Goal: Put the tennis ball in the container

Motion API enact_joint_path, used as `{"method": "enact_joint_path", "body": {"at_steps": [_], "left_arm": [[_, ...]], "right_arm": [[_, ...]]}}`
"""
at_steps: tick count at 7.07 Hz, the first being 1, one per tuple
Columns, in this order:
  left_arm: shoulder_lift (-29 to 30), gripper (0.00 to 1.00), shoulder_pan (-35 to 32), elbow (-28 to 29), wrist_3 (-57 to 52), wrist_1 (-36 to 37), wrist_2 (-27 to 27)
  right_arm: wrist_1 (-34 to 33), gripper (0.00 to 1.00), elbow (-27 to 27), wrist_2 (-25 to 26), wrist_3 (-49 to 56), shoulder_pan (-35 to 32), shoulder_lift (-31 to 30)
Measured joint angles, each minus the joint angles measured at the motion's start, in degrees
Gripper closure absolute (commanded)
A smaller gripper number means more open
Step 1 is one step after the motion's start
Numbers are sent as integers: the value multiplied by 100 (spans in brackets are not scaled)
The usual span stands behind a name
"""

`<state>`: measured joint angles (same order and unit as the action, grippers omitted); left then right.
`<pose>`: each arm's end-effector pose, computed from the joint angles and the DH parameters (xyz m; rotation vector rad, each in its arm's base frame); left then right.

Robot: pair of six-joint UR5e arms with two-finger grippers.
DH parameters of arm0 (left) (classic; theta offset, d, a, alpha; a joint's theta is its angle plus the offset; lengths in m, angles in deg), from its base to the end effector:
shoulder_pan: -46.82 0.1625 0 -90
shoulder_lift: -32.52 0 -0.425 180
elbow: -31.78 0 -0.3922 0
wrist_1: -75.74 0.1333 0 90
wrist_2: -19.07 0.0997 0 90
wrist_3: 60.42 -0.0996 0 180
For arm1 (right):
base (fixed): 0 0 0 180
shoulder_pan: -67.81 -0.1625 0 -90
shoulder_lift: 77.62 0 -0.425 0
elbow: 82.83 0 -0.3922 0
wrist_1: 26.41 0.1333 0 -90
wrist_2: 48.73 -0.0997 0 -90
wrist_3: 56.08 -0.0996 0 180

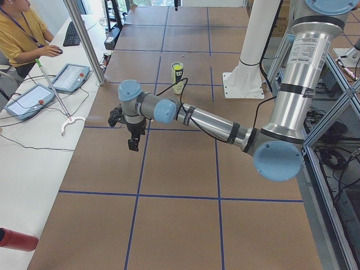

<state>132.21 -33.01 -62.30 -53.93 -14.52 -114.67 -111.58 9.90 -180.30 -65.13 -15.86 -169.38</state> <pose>0.0366 -0.5691 0.5337 0.1204 0.7858 0.1543 0.0132 -0.4903 0.6447 -0.0011 -0.7313 0.0086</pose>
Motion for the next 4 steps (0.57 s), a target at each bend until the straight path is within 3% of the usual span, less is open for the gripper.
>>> {"method": "enact_joint_path", "body": {"at_steps": [2, 4], "left_arm": [[-352, 0, -538, 658, -765, -171, -367], [-432, 0, -1048, 771, -1109, -61, -352]], "right_arm": [[0, 0, 0, 0, 0, 0, 0], [0, 0, 0, 0, 0, 2, 0]]}}
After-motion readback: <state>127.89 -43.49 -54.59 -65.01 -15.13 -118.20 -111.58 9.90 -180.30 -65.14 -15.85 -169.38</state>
